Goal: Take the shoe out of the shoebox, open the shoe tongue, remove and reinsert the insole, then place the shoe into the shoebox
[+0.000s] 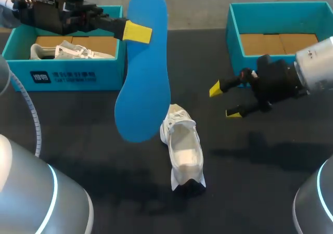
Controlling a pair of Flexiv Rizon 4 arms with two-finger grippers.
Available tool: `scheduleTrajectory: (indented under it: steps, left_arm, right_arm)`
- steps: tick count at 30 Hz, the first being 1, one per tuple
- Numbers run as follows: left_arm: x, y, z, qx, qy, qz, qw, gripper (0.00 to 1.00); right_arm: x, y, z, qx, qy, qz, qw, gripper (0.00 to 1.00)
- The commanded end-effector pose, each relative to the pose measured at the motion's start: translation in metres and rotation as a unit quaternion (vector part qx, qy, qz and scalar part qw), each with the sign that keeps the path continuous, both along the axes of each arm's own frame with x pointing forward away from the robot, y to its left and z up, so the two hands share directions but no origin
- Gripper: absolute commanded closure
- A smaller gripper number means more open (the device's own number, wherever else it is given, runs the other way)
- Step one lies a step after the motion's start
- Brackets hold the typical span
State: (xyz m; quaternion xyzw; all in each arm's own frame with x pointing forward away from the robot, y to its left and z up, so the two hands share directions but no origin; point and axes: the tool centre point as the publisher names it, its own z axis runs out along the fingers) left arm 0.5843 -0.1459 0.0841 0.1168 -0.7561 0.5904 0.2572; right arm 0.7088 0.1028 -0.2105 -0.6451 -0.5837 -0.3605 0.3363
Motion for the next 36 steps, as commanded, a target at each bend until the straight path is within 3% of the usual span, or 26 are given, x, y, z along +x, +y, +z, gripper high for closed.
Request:
scheduleTrajectory:
  steps: [1, 15, 36]
  left_arm:
    - [0.001, -0.001, 0.000, 0.001, 0.000, -0.001, 1.000, 1.00]
    - [0.001, -0.001, 0.000, 0.001, 0.000, -0.001, 1.000, 1.00]
    - [0.004, 0.000, 0.001, 0.007, -0.018, -0.001, 1.000, 1.00]
  right_arm:
    - [0.003, 0.006, -0.004, 0.050, -0.001, 0.003, 0.999, 0.00]
    - [0.015, 0.024, 0.009, 0.073, 0.029, -0.009, 0.997, 0.00]
    - [0.016, 0.032, 0.019, 0.094, 0.043, -0.005, 0.995, 0.00]
